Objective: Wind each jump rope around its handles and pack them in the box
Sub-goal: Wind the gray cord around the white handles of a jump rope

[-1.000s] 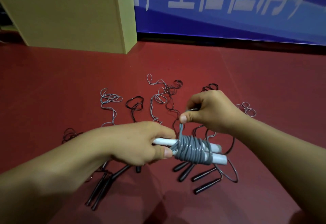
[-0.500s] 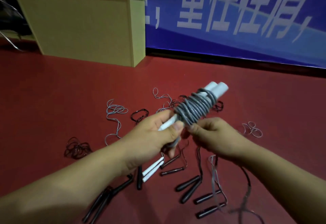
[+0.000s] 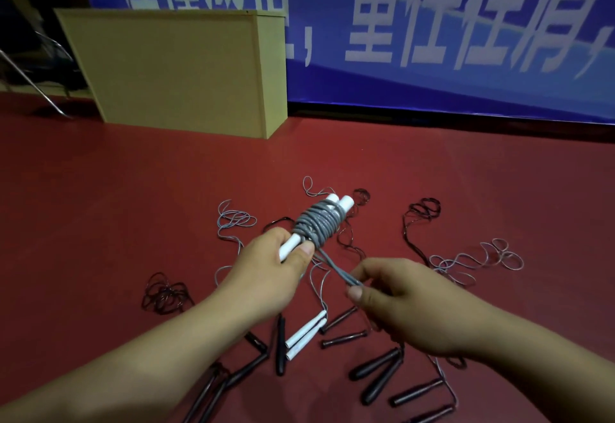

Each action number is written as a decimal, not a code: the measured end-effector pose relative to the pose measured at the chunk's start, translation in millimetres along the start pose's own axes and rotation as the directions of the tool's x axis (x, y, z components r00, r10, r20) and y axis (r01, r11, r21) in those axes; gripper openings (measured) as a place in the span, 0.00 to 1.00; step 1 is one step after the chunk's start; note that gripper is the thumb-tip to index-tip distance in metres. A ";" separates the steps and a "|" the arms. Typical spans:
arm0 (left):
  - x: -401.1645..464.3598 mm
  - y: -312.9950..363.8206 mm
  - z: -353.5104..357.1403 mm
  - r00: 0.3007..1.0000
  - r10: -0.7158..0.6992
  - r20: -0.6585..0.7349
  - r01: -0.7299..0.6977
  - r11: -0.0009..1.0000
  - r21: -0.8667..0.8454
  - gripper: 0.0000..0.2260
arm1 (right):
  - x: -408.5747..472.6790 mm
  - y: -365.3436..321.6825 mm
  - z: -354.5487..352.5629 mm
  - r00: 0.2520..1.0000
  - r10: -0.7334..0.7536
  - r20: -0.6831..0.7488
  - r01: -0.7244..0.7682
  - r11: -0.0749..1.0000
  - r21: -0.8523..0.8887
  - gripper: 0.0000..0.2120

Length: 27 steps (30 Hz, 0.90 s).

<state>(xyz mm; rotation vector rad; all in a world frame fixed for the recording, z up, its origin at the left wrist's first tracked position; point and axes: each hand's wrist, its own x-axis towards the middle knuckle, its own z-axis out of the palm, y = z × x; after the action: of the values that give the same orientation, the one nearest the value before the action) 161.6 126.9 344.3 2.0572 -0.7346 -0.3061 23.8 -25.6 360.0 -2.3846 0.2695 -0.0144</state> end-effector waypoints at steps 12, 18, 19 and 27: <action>2.9 -9.3 7.6 0.997 0.071 0.028 -0.076 0.957 0.279 0.08 | -4.8 -6.9 -1.2 0.981 -0.194 0.012 0.193 0.967 -0.167 0.13; -6.4 -4.4 11.4 0.936 0.165 0.312 -0.300 0.836 0.460 0.07 | 1.9 5.2 -9.6 0.951 -0.228 -0.208 0.175 0.953 -0.247 0.08; -8.5 -2.0 12.3 0.914 0.175 0.366 -0.347 0.805 0.482 0.08 | 2.4 7.6 -10.4 0.949 -0.226 -0.220 0.163 0.949 -0.271 0.08; -18.6 13.2 9.9 0.800 0.193 0.568 -0.520 0.696 0.495 0.13 | 6.5 20.9 -19.0 0.949 -0.104 -0.298 0.010 0.954 -0.301 0.27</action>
<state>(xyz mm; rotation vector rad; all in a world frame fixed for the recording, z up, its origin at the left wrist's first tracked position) 137.1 126.0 348.5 2.3998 -1.7479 -0.3709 24.6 -54.5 359.5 -2.6858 0.3720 -0.4083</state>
